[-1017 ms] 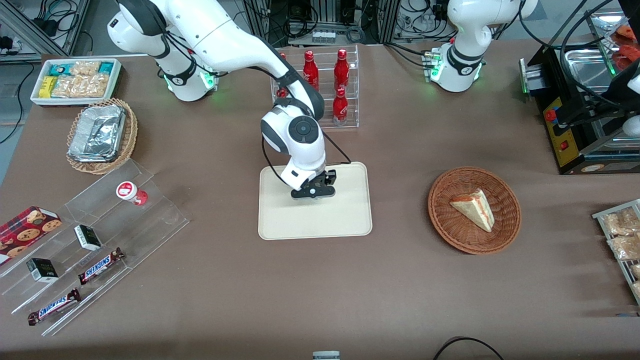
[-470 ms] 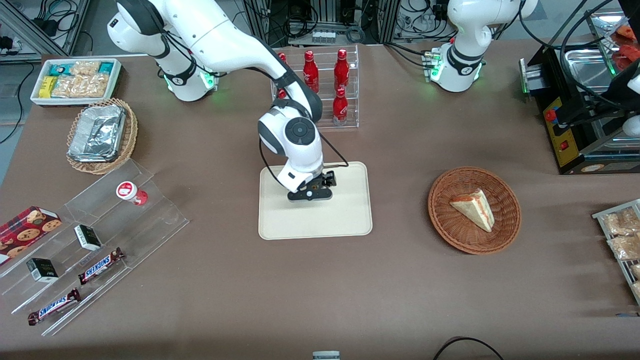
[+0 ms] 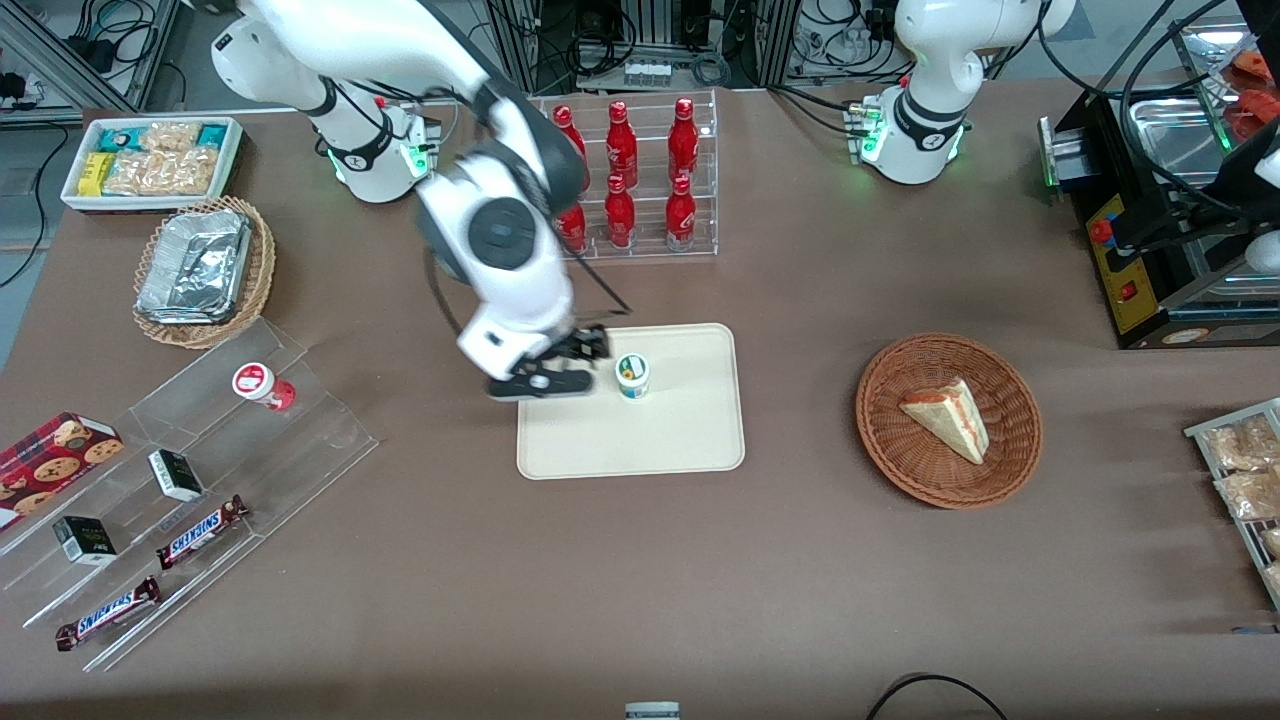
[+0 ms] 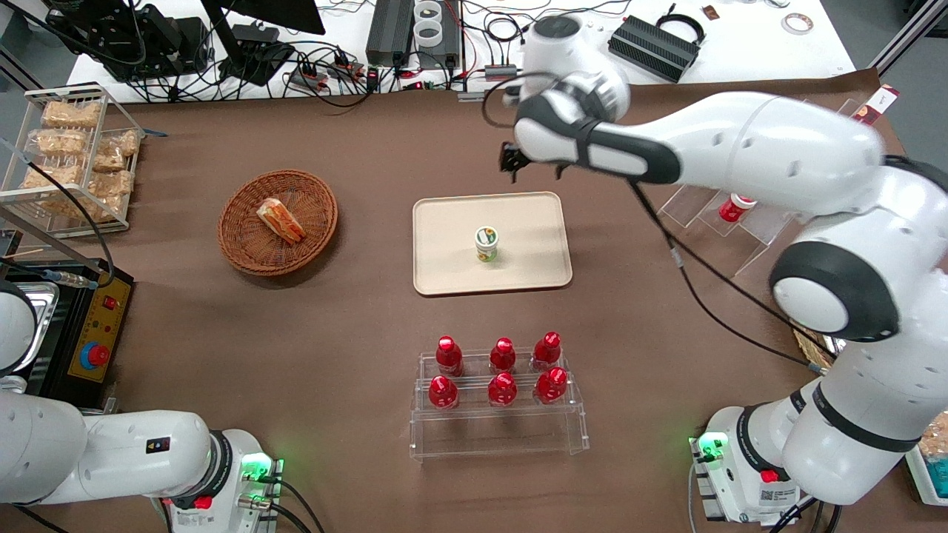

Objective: Place green gum on tray

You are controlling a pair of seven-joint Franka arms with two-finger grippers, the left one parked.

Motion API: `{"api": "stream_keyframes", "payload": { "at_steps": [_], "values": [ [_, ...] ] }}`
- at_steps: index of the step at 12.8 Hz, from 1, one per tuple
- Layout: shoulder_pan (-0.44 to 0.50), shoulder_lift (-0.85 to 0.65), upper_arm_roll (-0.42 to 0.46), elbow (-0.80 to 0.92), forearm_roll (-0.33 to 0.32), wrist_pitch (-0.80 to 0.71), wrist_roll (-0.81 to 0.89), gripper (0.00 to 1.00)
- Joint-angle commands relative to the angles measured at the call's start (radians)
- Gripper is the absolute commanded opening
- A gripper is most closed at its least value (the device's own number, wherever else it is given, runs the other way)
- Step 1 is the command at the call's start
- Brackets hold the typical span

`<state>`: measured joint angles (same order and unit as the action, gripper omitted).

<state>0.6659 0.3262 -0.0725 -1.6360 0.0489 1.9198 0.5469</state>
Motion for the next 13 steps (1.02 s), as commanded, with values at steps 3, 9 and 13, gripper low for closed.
{"api": "stream_keyframes", "payload": {
  "at_steps": [3,9,13],
  "values": [
    [-0.195,-0.217,0.002,-0.034,0.042,-0.282,-0.127,1.0],
    [-0.53,-0.32,0.002,-0.039,0.026,-0.468,-0.427,1.0],
    [-0.634,-0.342,-0.01,-0.079,-0.004,-0.481,-0.504,1.0]
  ]
}}
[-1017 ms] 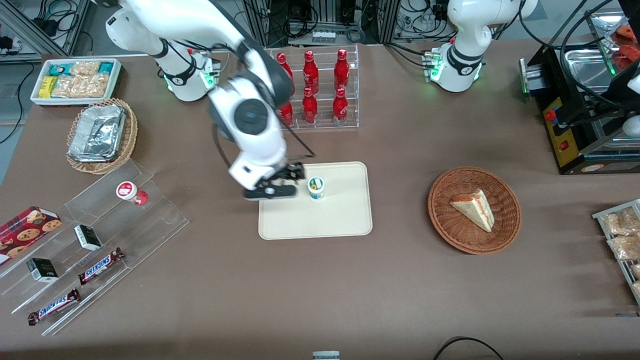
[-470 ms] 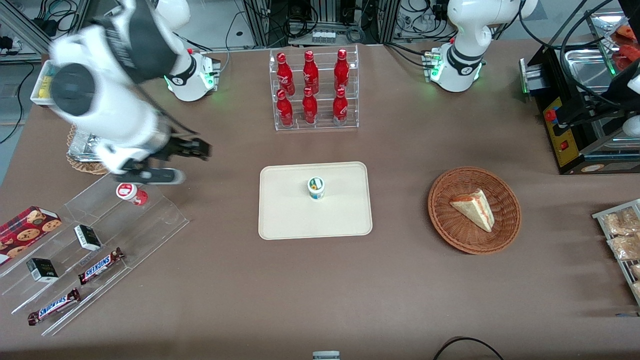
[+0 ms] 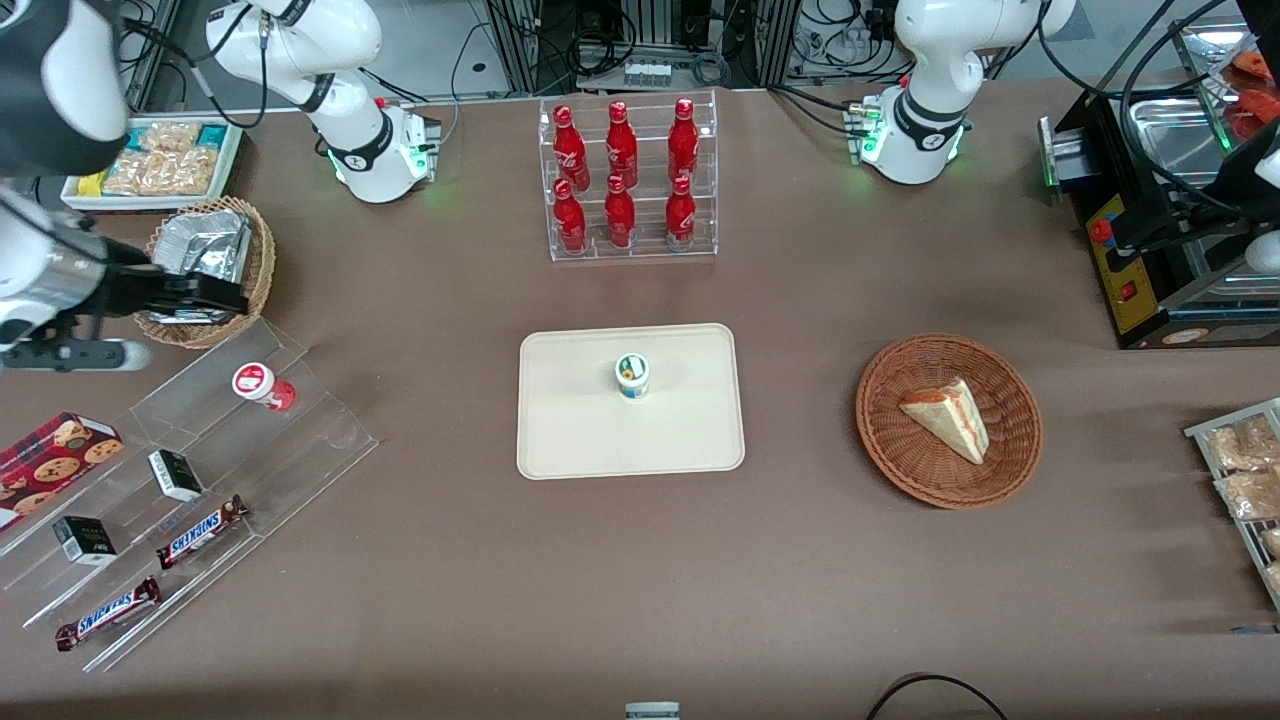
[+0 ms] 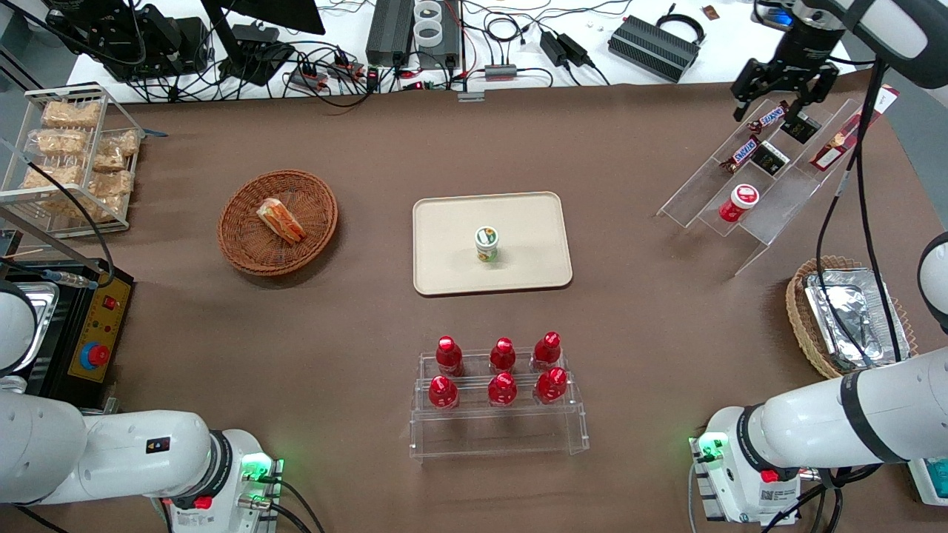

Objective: Place green gum on tray

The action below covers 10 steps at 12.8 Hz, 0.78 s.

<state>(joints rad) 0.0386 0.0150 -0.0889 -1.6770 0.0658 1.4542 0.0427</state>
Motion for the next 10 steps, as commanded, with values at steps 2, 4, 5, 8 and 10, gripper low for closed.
{"api": "stream_keyframes", "payload": {
  "at_steps": [2,4,5,8,10],
  "values": [
    [-0.011,-0.039,-0.008,-0.043,-0.046,-0.017,0.0,1.0],
    [-0.011,-0.041,-0.031,-0.038,-0.047,-0.02,-0.007,1.0],
    [-0.008,-0.04,-0.041,-0.038,-0.047,-0.02,-0.01,1.0],
    [-0.009,-0.033,-0.043,-0.018,-0.047,-0.014,-0.007,1.0],
    [-0.006,-0.032,-0.035,-0.003,-0.079,-0.015,-0.018,1.0]
  ]
}}
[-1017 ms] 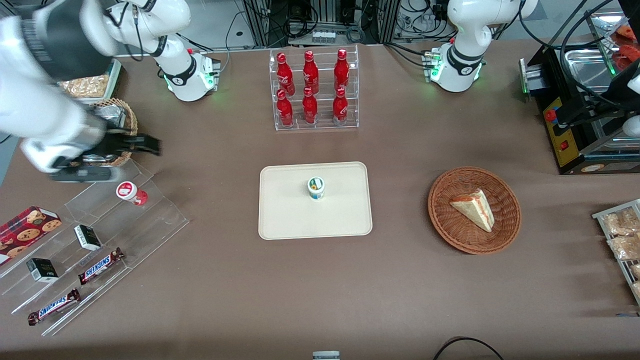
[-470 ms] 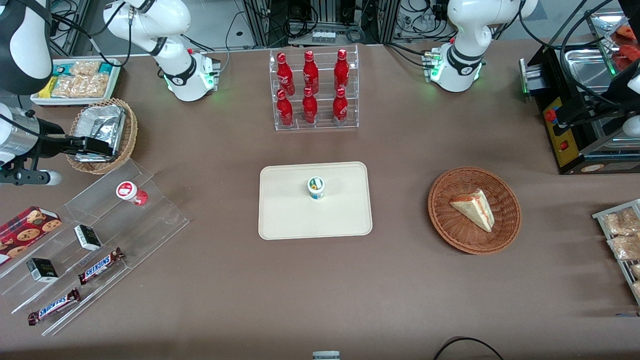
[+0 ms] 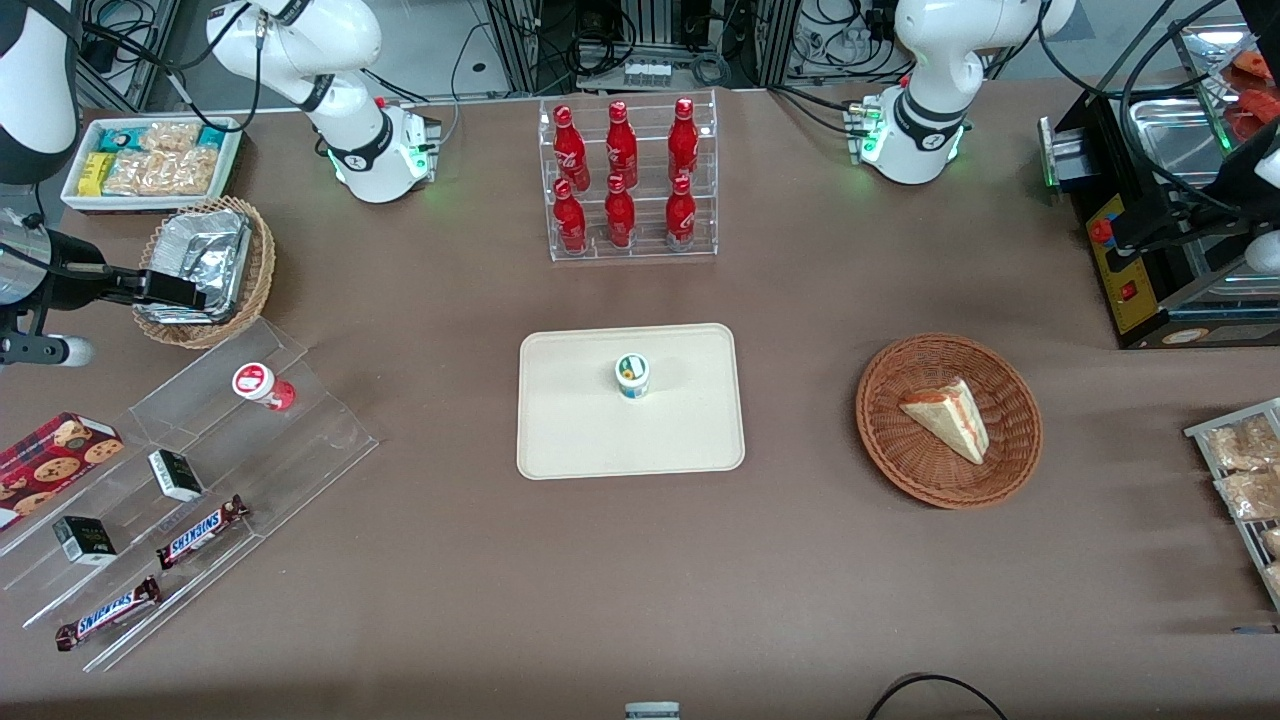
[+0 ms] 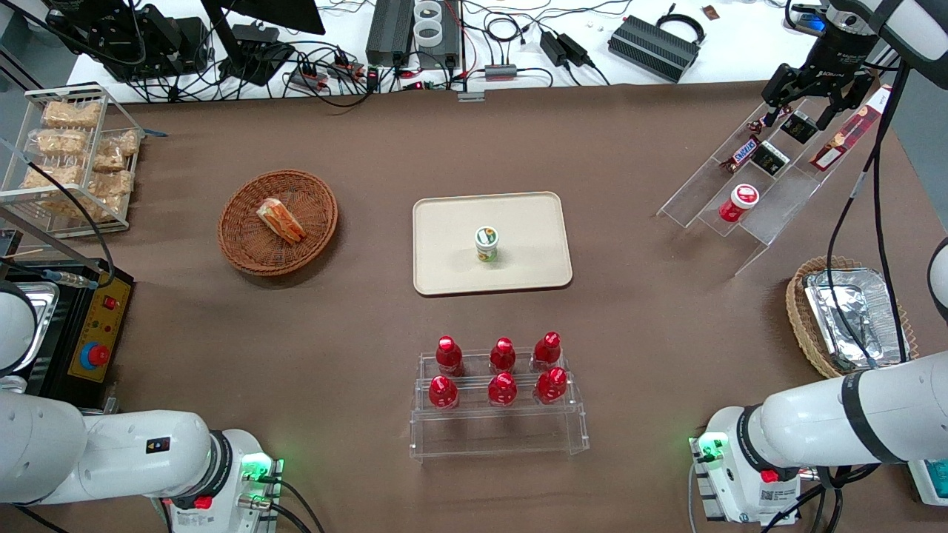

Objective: Place green gum on tray

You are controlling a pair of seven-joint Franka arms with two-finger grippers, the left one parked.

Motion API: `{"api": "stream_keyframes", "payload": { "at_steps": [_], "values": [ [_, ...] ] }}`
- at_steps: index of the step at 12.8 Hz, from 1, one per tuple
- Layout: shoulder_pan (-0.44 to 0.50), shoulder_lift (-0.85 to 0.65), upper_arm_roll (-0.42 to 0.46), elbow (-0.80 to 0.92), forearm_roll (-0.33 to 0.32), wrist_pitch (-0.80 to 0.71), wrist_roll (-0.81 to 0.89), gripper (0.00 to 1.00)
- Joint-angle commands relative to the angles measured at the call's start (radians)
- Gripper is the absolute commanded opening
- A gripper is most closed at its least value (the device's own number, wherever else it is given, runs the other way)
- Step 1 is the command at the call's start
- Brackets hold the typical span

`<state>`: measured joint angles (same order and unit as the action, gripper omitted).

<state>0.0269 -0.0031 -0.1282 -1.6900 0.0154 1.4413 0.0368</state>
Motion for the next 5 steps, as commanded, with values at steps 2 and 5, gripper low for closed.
{"api": "stream_keyframes", "payload": {
  "at_steps": [2,5],
  "values": [
    [-0.001,-0.008,0.005,0.018,-0.025,0.002,-0.015,1.0],
    [-0.001,-0.005,0.009,0.018,-0.025,0.004,-0.015,1.0]
  ]
}}
